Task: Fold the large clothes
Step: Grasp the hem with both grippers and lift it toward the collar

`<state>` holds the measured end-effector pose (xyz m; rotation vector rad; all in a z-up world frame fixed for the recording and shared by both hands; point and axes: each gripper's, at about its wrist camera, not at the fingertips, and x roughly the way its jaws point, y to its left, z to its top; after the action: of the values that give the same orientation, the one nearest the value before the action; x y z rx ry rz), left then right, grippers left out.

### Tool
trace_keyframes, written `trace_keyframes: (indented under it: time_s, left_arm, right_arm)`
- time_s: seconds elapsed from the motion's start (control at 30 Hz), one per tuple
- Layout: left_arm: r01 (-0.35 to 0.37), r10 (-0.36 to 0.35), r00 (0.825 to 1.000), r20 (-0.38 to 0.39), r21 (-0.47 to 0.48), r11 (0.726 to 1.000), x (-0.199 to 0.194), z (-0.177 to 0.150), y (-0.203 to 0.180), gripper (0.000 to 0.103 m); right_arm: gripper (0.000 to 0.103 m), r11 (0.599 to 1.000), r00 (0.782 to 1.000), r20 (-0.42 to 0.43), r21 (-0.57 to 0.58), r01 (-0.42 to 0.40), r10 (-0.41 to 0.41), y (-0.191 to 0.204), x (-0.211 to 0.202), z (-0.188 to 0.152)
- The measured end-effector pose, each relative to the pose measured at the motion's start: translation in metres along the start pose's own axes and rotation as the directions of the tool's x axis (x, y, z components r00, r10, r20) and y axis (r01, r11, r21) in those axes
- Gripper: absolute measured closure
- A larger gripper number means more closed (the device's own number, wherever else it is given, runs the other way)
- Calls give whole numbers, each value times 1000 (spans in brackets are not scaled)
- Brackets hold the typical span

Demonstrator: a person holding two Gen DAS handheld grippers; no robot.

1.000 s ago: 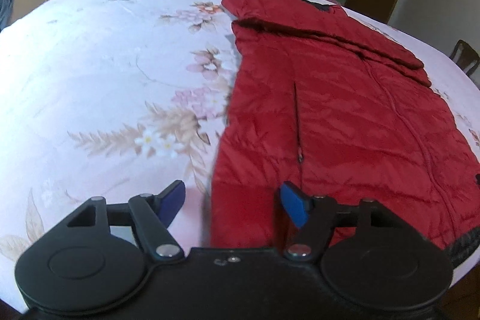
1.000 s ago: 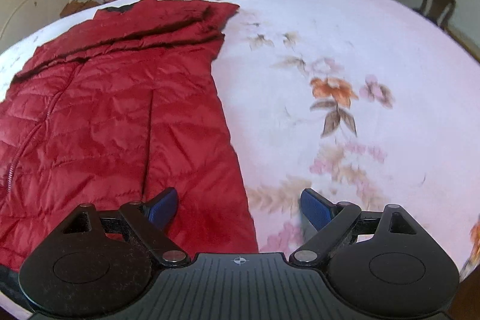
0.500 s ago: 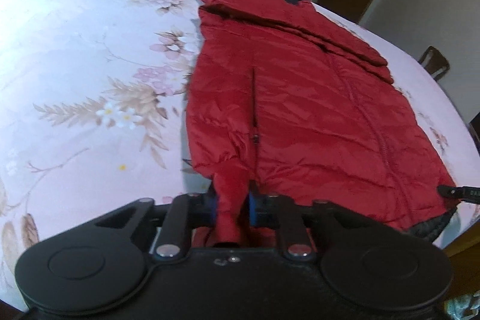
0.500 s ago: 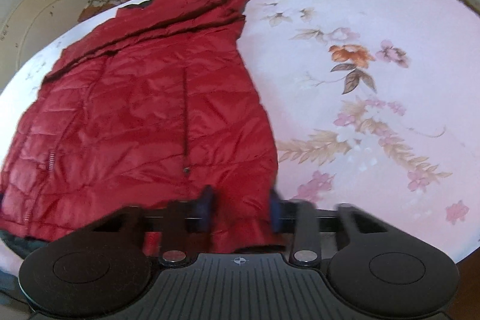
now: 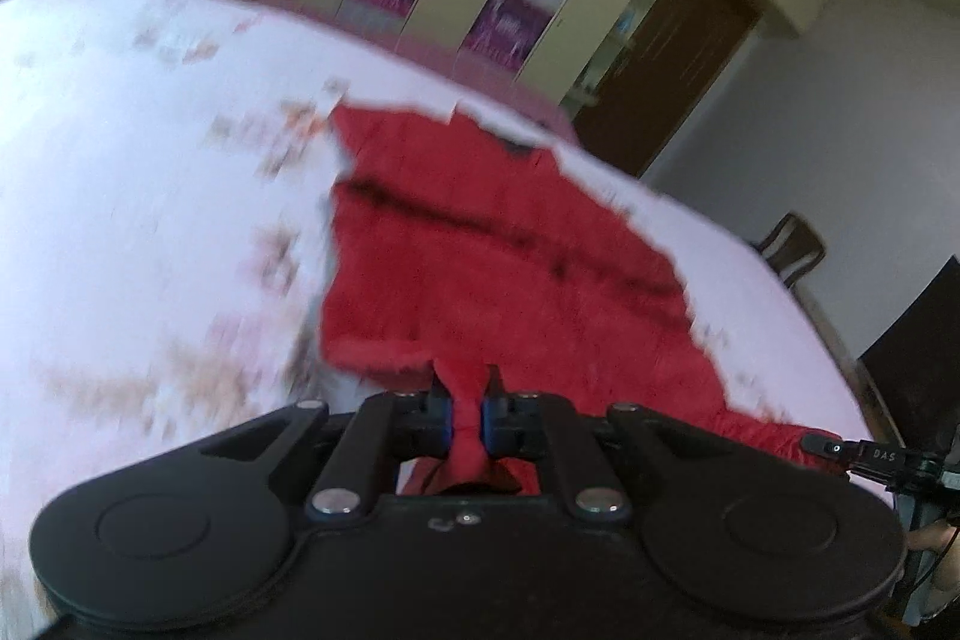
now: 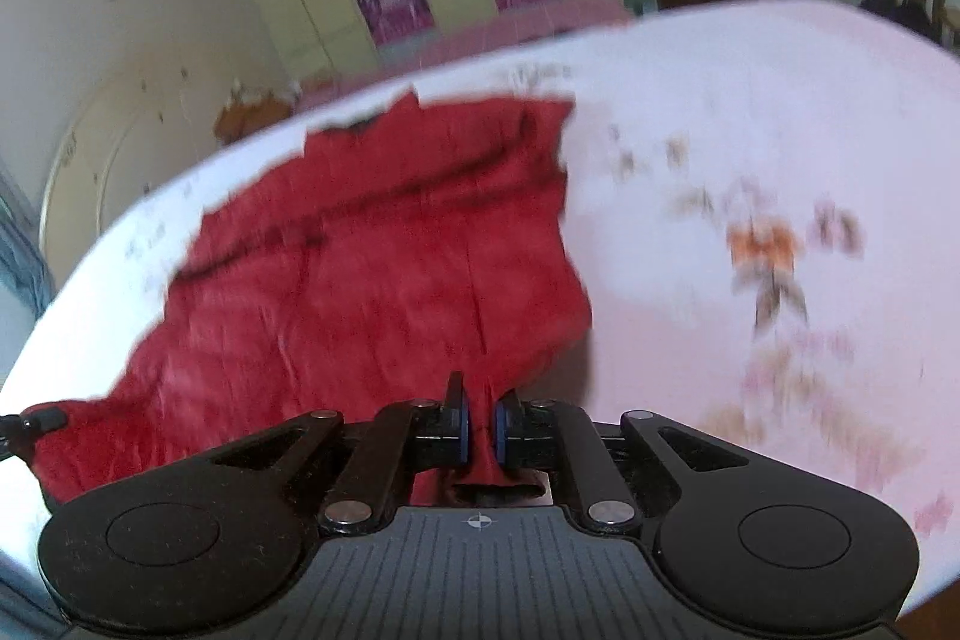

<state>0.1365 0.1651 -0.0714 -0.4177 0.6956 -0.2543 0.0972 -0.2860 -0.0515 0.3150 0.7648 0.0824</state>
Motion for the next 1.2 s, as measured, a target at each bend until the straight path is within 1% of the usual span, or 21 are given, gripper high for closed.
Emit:
trace_keyframes:
  time_s: [0.1, 0.27, 0.33, 0.4, 0.5, 0.6, 0.7, 0.87, 0.97, 1.07, 1.2]
  left_arm:
    - [3, -5, 998, 58, 32, 999, 8, 22, -10, 95]
    - [-19, 13, 990, 140, 36, 999, 31, 62, -18, 95]
    - [-27, 21, 987, 157, 37, 999, 45, 80, -20, 95]
    - [-41, 30, 985, 171, 60, 997, 61, 100, -24, 95]
    - [-60, 45, 981, 186, 75, 995, 86, 124, -29, 95]
    - [-90, 73, 977, 199, 79, 993, 112, 146, -32, 95]
    - [-137, 119, 972, 204, 79, 987, 139, 167, -33, 95]
    - [-220, 198, 959, 203, 89, 972, 186, 195, -34, 95]
    - [-258, 237, 954, 185, 99, 961, 214, 205, -31, 95]
    - [-295, 275, 946, 172, 104, 950, 235, 210, -28, 95]
    - [-332, 319, 940, 124, 105, 937, 265, 215, -22, 95]
  right_arm:
    - [96, 1000, 998, 55, -17, 8, -7, 8, 5, 26]
    - [96, 999, 992, 126, -46, 9, -3, 16, 31, 71]
    - [96, 999, 989, 146, -48, 12, -5, 19, 47, 91]
    - [96, 999, 986, 167, -43, 15, -8, 19, 64, 111]
    - [96, 999, 984, 180, -30, 21, -15, 17, 90, 140]
    - [96, 999, 984, 177, -19, 32, -28, 13, 120, 167]
    - [96, 999, 985, 166, -9, 43, -41, 7, 154, 193]
    - [96, 998, 987, 148, -3, 66, -64, -2, 206, 224]
    - [96, 997, 989, 126, 2, 78, -78, -9, 238, 238]
    - [96, 996, 991, 101, 10, 86, -87, -15, 267, 245]
    - [96, 995, 994, 35, 11, 99, -99, -23, 306, 250]
